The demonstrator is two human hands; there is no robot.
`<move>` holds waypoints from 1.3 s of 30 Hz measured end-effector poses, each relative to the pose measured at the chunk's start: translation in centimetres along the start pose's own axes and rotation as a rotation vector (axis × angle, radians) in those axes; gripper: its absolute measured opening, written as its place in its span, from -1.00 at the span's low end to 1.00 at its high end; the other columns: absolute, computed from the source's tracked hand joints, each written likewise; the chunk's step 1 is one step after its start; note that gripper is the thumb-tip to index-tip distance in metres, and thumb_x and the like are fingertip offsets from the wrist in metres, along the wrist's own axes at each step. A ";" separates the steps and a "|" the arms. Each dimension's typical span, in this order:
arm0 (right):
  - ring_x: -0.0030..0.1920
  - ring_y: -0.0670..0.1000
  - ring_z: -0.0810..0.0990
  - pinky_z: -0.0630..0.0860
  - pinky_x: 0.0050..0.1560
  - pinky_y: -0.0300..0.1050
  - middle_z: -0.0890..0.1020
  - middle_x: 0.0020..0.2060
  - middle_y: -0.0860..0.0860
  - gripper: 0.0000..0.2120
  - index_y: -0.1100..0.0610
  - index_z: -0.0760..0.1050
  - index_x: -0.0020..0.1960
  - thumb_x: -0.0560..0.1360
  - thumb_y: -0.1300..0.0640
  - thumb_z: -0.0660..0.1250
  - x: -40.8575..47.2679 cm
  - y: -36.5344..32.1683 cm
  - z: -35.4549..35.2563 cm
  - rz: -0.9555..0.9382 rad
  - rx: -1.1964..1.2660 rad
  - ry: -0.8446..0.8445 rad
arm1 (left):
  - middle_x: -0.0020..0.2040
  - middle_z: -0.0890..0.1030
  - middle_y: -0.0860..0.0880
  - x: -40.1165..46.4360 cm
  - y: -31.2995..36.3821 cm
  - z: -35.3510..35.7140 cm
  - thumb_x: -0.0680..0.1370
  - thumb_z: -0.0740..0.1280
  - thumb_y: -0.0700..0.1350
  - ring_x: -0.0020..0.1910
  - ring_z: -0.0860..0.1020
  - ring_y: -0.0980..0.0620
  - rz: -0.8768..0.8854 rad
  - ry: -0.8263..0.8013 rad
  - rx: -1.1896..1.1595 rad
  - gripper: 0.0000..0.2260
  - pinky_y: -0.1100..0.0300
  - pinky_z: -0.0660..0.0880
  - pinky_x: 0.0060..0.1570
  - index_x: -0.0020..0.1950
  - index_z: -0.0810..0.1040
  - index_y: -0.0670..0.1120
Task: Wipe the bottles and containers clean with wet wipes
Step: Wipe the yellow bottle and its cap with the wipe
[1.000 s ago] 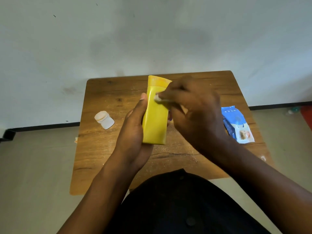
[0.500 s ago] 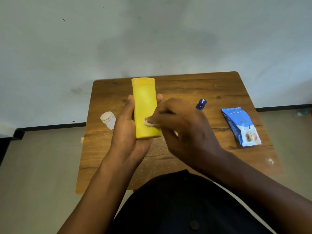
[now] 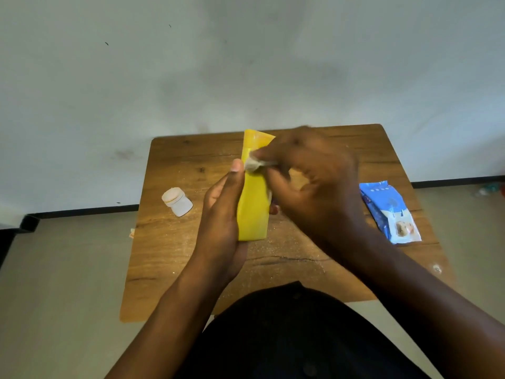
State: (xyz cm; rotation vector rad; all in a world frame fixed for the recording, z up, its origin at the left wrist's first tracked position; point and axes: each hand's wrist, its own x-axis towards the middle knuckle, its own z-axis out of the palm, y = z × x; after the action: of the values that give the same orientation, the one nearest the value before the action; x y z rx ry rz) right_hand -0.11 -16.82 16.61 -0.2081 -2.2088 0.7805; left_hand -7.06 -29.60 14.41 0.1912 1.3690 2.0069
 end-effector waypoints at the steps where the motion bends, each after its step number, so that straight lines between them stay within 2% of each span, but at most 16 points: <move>1: -0.13 -0.06 0.64 0.58 -0.12 -0.07 0.72 -0.08 0.07 -0.84 0.18 0.75 0.07 0.52 0.32 0.49 0.7 0.3 -0.4 0.012 -0.019 0.055 | 0.00 0.71 -0.15 -0.1 0.0 0.2 0.72 0.17 0.06 -0.08 0.68 -0.03 0.029 -0.017 0.046 -0.63 0.06 0.61 -0.11 0.24 0.63 -0.16; 4: -0.15 0.00 0.65 0.57 -0.16 -0.06 0.71 -0.08 0.08 -0.85 0.17 0.75 0.09 0.54 0.28 0.50 1.3 0.6 -0.9 0.042 -0.019 0.132 | -0.01 0.72 -0.14 -0.4 0.0 0.4 0.69 0.18 0.08 -0.12 0.65 -0.05 0.079 -0.041 0.114 -0.61 0.06 0.60 -0.16 0.28 0.62 -0.17; 9: -0.15 0.00 0.62 0.52 -0.17 -0.09 0.69 -0.11 0.09 -0.77 0.17 0.75 0.13 0.50 0.34 0.51 -1.2 -0.7 0.0 -0.022 -0.071 0.007 | -0.03 0.74 -0.08 -0.6 0.1 0.5 0.73 0.16 -0.02 -0.07 0.69 0.02 0.135 -0.028 0.147 -0.68 0.16 0.62 -0.16 0.12 0.72 0.00; 13: -0.13 -0.02 0.67 0.61 -0.15 -0.04 0.69 -0.10 0.08 -0.81 0.15 0.74 0.10 0.50 0.30 0.53 0.8 0.4 -0.9 0.120 0.058 0.180 | -0.02 0.73 -0.15 -0.8 0.1 0.9 0.70 0.17 0.07 -0.11 0.67 -0.05 0.148 -0.068 0.205 -0.64 0.04 0.61 -0.13 0.20 0.67 -0.09; 15: -0.08 -0.03 0.69 0.64 -0.13 -0.02 0.69 -0.08 0.08 -0.82 0.14 0.74 0.10 0.52 0.29 0.51 1.4 0.5 -1.2 0.163 0.109 0.210 | -0.03 0.73 -0.14 -0.8 0.2 1.0 0.68 0.17 0.10 -0.11 0.67 -0.07 0.147 -0.069 0.211 -0.63 0.03 0.61 -0.14 0.20 0.65 -0.10; 18: -0.13 -0.03 0.64 0.56 -0.14 -0.22 0.68 -0.09 0.09 -0.76 0.17 0.74 0.10 0.48 0.38 0.50 0.2 -0.1 -0.9 0.079 0.057 0.110 | -0.09 0.73 -0.07 -0.7 0.0 0.8 0.71 0.16 0.06 -0.15 0.68 0.01 0.144 -0.068 0.188 -0.66 0.12 0.59 -0.20 0.08 0.71 0.01; 20: -0.14 -0.06 0.61 0.45 -0.13 -0.35 0.68 -0.09 0.08 -0.72 0.16 0.75 0.13 0.47 0.40 0.51 -1.2 -0.4 -0.5 0.023 0.012 0.028 | -0.16 0.72 0.01 -0.7 0.0 0.6 0.69 0.16 0.05 -0.20 0.68 0.10 0.134 -0.069 0.169 -0.63 0.21 0.58 -0.25 -0.06 0.76 0.11; 21: -0.12 -0.07 0.61 0.42 -0.12 -0.37 0.69 -0.09 0.07 -0.71 0.14 0.74 0.14 0.47 0.39 0.52 -1.7 -0.3 -0.5 0.017 -0.004 0.012 | -0.15 0.73 0.00 -0.7 -0.1 0.6 0.67 0.16 0.06 -0.19 0.68 0.09 0.125 -0.076 0.168 -0.63 0.21 0.59 -0.25 -0.07 0.76 0.12; 22: -0.11 -0.06 0.61 0.45 -0.12 -0.36 0.69 -0.08 0.07 -0.71 0.13 0.74 0.15 0.48 0.38 0.52 -1.8 -0.1 -0.7 0.026 -0.010 0.021 | -0.12 0.73 -0.04 -0.7 0.0 0.5 0.67 0.16 0.07 -0.18 0.69 0.05 0.113 -0.087 0.160 -0.64 0.18 0.61 -0.24 -0.03 0.76 0.10; 25: -0.10 -0.05 0.63 0.59 -0.15 -0.10 0.70 -0.07 0.11 -0.73 0.15 0.72 0.16 0.51 0.38 0.49 -1.1 0.7 -1.6 0.120 0.016 0.176 | 0.01 0.73 -0.19 -0.6 0.4 0.5 0.70 0.12 0.08 -0.14 0.69 -0.09 0.078 -0.135 0.111 -0.59 0.06 0.64 -0.22 0.25 0.64 -0.13; 27: -0.08 -0.12 0.61 0.59 -0.14 -0.08 0.68 -0.07 0.13 -0.73 0.17 0.71 0.16 0.52 0.40 0.46 -0.6 1.0 -2.0 0.156 0.033 0.251 | 0.08 0.72 -0.24 -0.5 0.6 0.6 0.71 0.09 0.08 -0.10 0.68 -0.12 0.071 -0.169 0.092 -0.55 0.03 0.64 -0.20 0.34 0.56 -0.20; 31: -0.05 -0.13 0.58 0.52 -0.10 -0.26 0.69 -0.06 0.16 -0.74 0.24 0.71 0.17 0.51 0.43 0.46 -1.1 0.8 -2.0 0.069 -0.087 0.222 | 0.07 0.72 -0.25 -0.5 0.6 0.4 0.71 0.07 0.09 -0.10 0.68 -0.10 0.041 -0.187 0.051 -0.53 0.05 0.63 -0.23 0.34 0.57 -0.19; 36: -0.11 0.05 0.64 0.55 -0.16 -0.09 0.69 -0.06 0.16 -0.75 0.21 0.71 0.20 0.53 0.35 0.49 -2.1 0.9 -2.3 -0.029 -0.101 0.101 | -0.03 0.72 -0.23 -0.5 0.3 0.3 0.70 0.11 0.09 -0.19 0.68 -0.11 0.030 -0.172 0.065 -0.58 0.04 0.63 -0.23 0.22 0.65 -0.14; 39: -0.12 0.04 0.64 0.54 -0.12 -0.19 0.70 -0.07 0.16 -0.77 0.22 0.73 0.16 0.51 0.35 0.49 -1.6 0.6 -2.6 -0.088 -0.126 0.082 | -0.04 0.71 -0.22 -0.2 0.4 0.0 0.72 0.14 0.09 -0.20 0.68 -0.11 0.082 -0.197 0.078 -0.61 0.04 0.64 -0.19 0.18 0.66 -0.12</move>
State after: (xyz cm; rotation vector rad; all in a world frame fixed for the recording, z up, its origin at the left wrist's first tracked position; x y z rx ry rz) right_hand 2.82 -15.68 16.62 -0.2002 -2.1749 0.5761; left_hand -7.07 -29.80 14.81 0.4747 1.3328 1.9444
